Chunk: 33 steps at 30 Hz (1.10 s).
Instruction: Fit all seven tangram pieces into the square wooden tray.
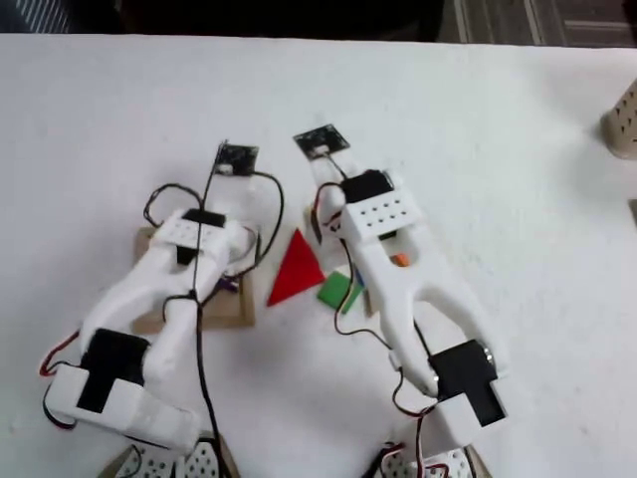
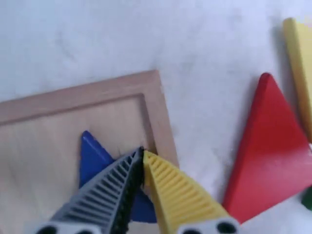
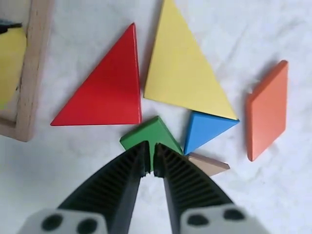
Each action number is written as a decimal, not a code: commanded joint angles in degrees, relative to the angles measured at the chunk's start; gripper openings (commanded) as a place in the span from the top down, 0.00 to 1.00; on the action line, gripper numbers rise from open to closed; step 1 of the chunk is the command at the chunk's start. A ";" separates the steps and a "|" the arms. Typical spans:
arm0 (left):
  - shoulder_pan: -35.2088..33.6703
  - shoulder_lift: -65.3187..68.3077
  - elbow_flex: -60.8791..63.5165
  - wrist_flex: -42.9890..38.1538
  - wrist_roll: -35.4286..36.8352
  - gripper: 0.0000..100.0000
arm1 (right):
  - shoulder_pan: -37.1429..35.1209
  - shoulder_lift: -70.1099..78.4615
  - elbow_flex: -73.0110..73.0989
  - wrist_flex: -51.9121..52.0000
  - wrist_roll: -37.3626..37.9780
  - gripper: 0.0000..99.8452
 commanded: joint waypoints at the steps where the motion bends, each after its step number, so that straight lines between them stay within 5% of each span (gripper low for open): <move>1: -2.07 -0.48 -2.02 4.04 -0.79 0.98 | 0.48 -2.59 -0.26 -0.84 -0.26 0.98; 12: -7.16 -0.48 -2.02 8.62 -0.88 0.98 | 0.48 -2.59 -0.26 -1.19 -0.26 0.98; 16: -6.81 -1.98 -1.23 9.93 -6.51 0.98 | 0.48 -2.59 -0.26 -1.63 0.26 0.98; 26: -2.24 -30.37 18.46 2.99 -7.74 0.98 | 0.48 -2.59 -0.26 -1.54 1.23 0.98; 33: -10.15 -31.69 22.07 7.74 -7.65 0.98 | 0.04 -2.59 0.88 -1.63 1.23 0.98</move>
